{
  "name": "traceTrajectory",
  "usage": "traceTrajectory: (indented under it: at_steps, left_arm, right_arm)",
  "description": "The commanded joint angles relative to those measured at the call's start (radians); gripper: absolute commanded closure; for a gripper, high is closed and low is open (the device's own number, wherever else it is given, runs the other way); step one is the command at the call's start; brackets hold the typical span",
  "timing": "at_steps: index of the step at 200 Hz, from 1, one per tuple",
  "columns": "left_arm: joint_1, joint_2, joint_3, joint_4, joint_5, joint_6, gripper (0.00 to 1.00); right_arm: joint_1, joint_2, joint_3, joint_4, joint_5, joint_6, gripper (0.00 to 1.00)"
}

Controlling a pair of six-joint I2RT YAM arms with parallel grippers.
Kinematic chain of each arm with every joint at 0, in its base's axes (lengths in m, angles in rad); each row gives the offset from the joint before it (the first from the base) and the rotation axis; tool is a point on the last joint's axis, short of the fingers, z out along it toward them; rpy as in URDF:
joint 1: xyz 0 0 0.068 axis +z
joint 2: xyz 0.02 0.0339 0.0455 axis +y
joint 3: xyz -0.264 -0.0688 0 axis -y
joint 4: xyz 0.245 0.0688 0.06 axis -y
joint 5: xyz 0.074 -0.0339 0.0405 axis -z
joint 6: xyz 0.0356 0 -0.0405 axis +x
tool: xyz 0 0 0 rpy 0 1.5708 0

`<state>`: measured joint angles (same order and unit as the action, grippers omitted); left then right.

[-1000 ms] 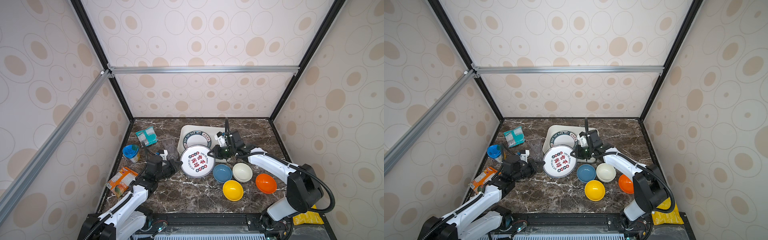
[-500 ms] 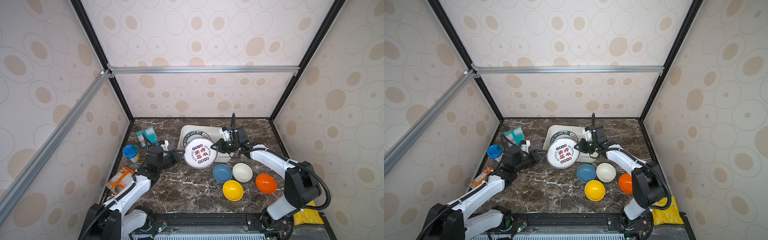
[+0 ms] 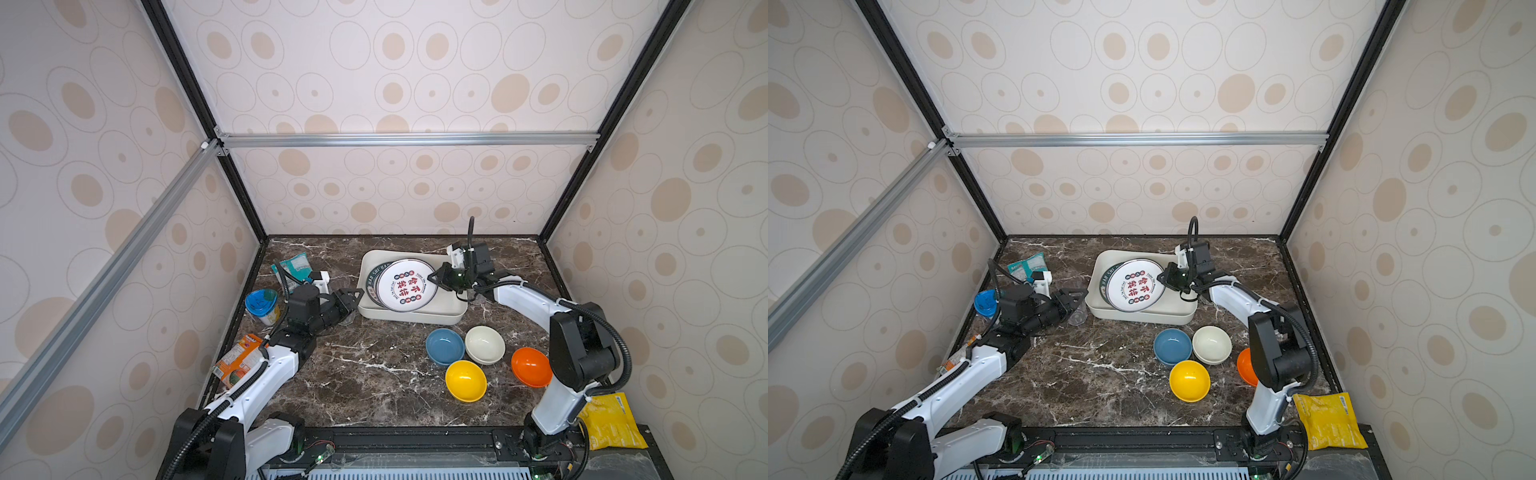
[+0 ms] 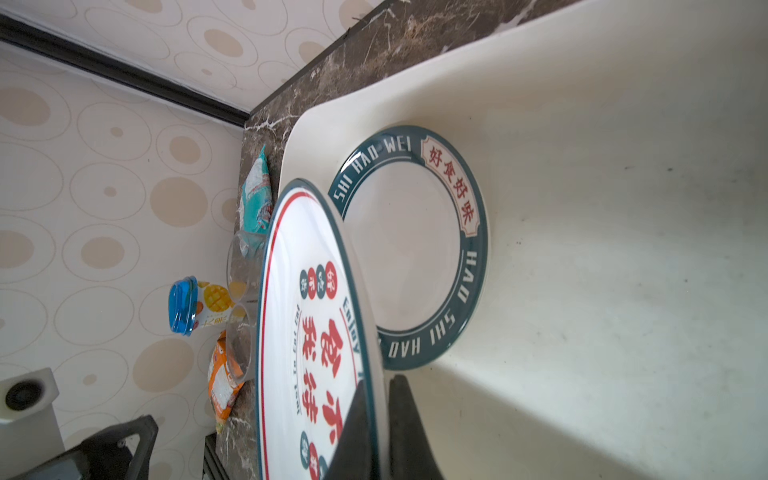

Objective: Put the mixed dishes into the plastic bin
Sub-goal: 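Lower the white plate flat onto the plate stack in the bin with the right gripper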

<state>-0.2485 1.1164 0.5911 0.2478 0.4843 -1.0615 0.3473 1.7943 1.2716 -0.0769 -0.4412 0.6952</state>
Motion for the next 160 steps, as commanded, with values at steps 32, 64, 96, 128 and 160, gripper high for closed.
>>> traceTrajectory:
  at_steps: [32,64,96,128,160]
  left_arm:
    - [0.013,-0.019,-0.023,0.016,-0.004,-0.001,0.57]
    - [0.019,-0.033,-0.035,0.008,-0.004,0.0,0.58]
    - [0.021,-0.043,-0.048,0.01,-0.009,-0.005,0.57]
    - [0.02,-0.044,-0.06,0.017,-0.008,-0.011,0.55]
    - [0.02,-0.049,-0.065,0.018,-0.007,-0.012,0.55]
  right_arm:
    - [-0.001,0.13,0.132,0.081,0.041,0.066,1.0]
    - [0.006,0.181,0.17,0.086,0.058,0.073,1.0]
    - [0.02,0.228,0.2,0.085,0.071,0.074,1.0]
    - [0.042,0.259,0.213,0.098,0.094,0.075,1.0]
    - [0.053,0.284,0.221,0.12,0.098,0.092,1.0]
